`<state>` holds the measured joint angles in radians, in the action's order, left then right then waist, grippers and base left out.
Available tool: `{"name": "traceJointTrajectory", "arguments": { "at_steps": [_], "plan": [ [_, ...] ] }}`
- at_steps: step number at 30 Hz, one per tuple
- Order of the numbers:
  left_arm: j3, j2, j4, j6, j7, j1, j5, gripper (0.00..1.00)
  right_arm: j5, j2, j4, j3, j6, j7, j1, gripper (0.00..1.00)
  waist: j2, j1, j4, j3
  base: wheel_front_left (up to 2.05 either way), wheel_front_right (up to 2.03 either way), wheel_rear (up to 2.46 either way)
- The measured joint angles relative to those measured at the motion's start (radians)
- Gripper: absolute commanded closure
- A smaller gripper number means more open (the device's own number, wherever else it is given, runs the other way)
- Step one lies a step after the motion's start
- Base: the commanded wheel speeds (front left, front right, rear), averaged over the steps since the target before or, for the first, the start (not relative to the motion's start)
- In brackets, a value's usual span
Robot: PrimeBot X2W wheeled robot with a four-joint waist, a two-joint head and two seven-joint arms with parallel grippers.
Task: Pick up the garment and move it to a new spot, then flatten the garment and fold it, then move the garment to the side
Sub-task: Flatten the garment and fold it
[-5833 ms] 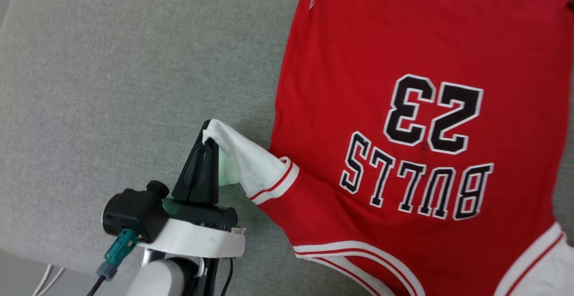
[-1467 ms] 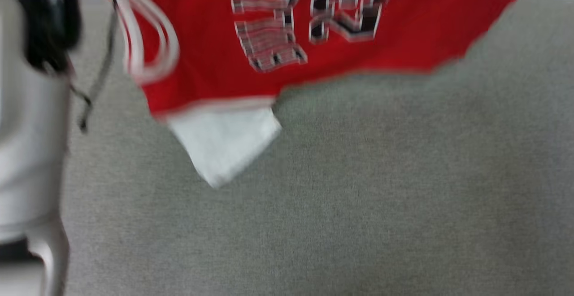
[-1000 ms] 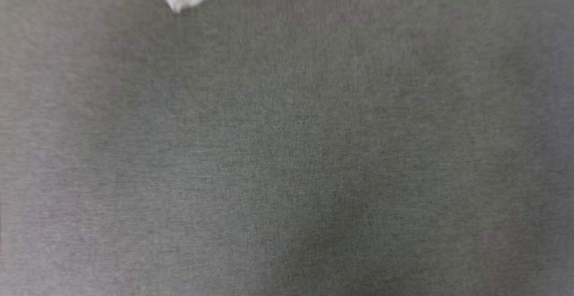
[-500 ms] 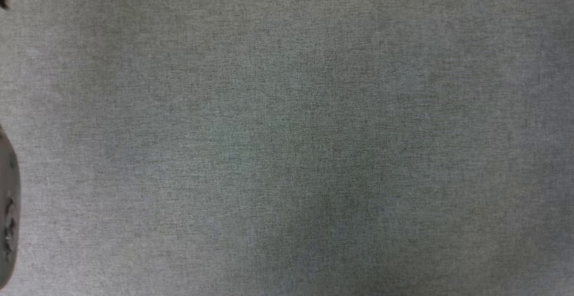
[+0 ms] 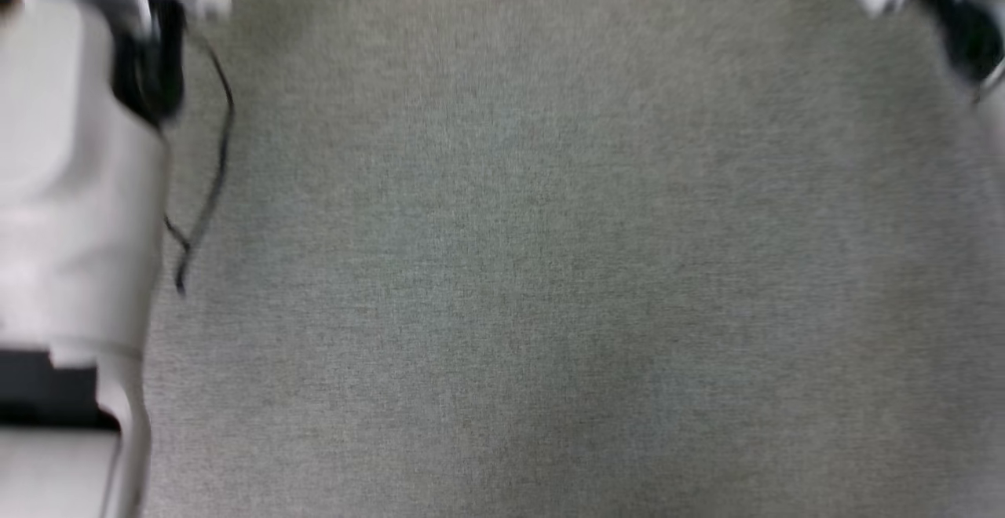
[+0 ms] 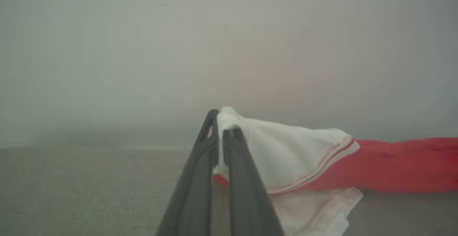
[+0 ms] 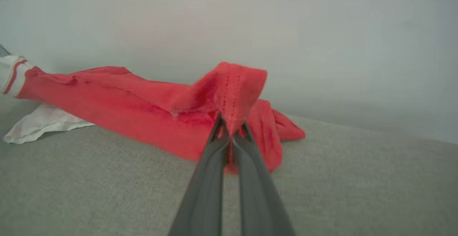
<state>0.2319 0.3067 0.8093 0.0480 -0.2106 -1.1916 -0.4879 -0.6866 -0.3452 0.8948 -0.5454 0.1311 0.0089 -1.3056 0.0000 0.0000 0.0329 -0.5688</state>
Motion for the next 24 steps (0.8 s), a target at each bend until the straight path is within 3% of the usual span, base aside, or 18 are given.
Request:
{"name": "traceJointTrajectory", "arguments": {
  "at_steps": [6,10,16,24],
  "plan": [
    [-0.033,0.006,-0.015,0.015,-0.028,0.246,-0.054,1.0,-0.063,-0.054,-0.052,-0.07,0.0,-0.026,0.196,1.0,0.0,-0.0001,0.006,0.111,0.0,0.0,0.0],
    [-0.05,0.025,-0.101,-0.006,-0.039,0.437,-0.062,1.0,-0.083,-0.092,-0.107,-0.126,0.0,-0.026,0.343,1.0,0.0,-0.0001,0.007,0.19,0.0,0.0,0.0],
    [-0.068,0.036,-0.321,-0.079,-0.028,0.784,-0.08,1.0,-0.128,-0.146,-0.213,-0.156,0.001,-0.007,0.559,1.0,0.0,-0.0003,0.006,0.315,0.0,0.0,0.0],
    [-0.085,0.058,-0.67,-0.198,0.088,1.171,-0.109,1.0,-0.139,-0.21,-0.348,-0.09,0.001,0.029,0.827,1.0,0.0,-0.0005,0.002,0.448,0.0,0.0,0.0]
  ]
}}
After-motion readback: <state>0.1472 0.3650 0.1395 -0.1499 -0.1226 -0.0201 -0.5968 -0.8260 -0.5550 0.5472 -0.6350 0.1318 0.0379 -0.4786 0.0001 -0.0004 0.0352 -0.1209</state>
